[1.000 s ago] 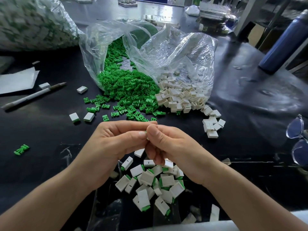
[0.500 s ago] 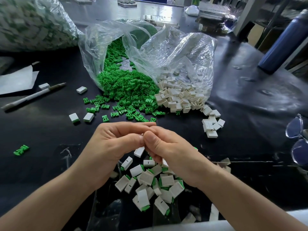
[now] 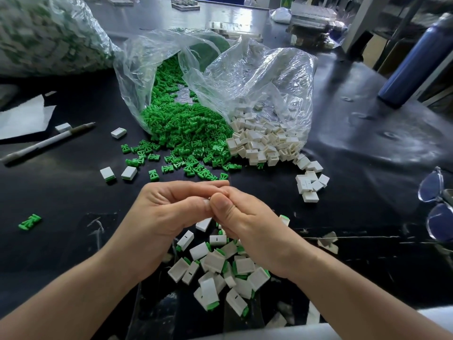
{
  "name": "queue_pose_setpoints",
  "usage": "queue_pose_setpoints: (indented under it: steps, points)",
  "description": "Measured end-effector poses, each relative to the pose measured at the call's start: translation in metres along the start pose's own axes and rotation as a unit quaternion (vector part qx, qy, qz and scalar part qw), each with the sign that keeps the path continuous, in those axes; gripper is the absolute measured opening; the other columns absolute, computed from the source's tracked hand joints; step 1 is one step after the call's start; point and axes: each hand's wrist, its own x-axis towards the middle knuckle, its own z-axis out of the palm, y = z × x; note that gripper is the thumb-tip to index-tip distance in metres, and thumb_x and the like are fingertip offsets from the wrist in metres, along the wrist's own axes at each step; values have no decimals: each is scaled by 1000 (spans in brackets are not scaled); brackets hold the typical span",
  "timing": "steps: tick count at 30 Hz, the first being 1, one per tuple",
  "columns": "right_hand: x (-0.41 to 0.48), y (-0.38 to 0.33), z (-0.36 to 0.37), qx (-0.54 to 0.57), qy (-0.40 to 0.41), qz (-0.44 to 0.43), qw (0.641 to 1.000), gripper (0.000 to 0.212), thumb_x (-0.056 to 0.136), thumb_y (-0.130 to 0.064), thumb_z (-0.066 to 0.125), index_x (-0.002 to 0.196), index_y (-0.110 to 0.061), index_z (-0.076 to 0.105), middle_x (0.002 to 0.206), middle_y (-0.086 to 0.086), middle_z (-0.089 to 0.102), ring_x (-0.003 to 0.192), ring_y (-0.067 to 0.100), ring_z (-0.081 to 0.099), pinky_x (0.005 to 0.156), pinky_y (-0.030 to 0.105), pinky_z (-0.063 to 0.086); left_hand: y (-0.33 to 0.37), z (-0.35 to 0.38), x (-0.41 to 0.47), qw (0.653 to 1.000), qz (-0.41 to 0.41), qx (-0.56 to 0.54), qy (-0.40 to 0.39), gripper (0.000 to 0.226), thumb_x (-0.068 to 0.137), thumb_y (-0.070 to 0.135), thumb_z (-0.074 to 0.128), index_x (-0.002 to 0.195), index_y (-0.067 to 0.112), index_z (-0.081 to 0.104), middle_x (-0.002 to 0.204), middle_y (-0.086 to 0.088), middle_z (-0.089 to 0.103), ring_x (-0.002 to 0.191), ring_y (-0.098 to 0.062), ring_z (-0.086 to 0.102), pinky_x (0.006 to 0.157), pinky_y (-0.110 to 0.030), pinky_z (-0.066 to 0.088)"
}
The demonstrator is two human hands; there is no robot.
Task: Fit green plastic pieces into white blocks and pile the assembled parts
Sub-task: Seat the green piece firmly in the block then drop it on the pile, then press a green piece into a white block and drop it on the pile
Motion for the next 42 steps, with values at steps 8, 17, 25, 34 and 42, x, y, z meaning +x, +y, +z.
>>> queue_pose_setpoints:
  steps: [8, 17, 25, 34, 42]
  points:
    - [1, -1, -2, 15, -7, -28, 999, 48, 94, -46, 31, 123, -17, 56, 61, -33, 50, 65, -12, 48, 62, 13, 35, 5, 0, 0, 1000, 6, -9, -13, 24, 60, 6, 67, 79, 15, 78, 87, -11, 74, 78, -19, 72, 63, -18, 54]
    - [3, -7, -12, -93, 51, -36, 994, 60, 76, -67, 23, 75, -20, 61, 55, -12, 48, 53, 1, 42, 53, 22, 36, 7, 2, 1, 1000, 18, 12, 12, 19, 62, 10, 66, 75, 16, 78, 84, -9, 74, 73, -18, 71, 62, -19, 54]
    - [9, 8, -78, -343, 238, 77, 905, 24, 86, -38, 60, 106, -25, 61, 99, -5, 51, 94, 12, 52, 84, 24, 41, 7, 7, -4, 988, -30, 146, -43, 15, 55, 18, 79, 70, 16, 77, 89, 3, 74, 83, -11, 70, 65, -18, 54]
    - [3, 20, -111, -408, 178, 254, 859, 52, 71, -28, 75, 120, -21, 58, 123, 5, 56, 110, 23, 53, 95, 33, 42, 9, 5, -4, 987, -25, 151, -41, 26, 54, 35, 81, 74, 18, 77, 79, -10, 73, 71, -15, 67, 59, -16, 51]
    - [15, 24, -86, -379, 197, 136, 894, 30, 76, -24, 73, 106, -22, 67, 107, 3, 62, 100, 18, 56, 95, 30, 43, 6, 2, -1, 992, 10, 123, 34, 34, 54, 39, 66, 74, 12, 75, 69, -10, 72, 62, -10, 66, 52, -16, 49]
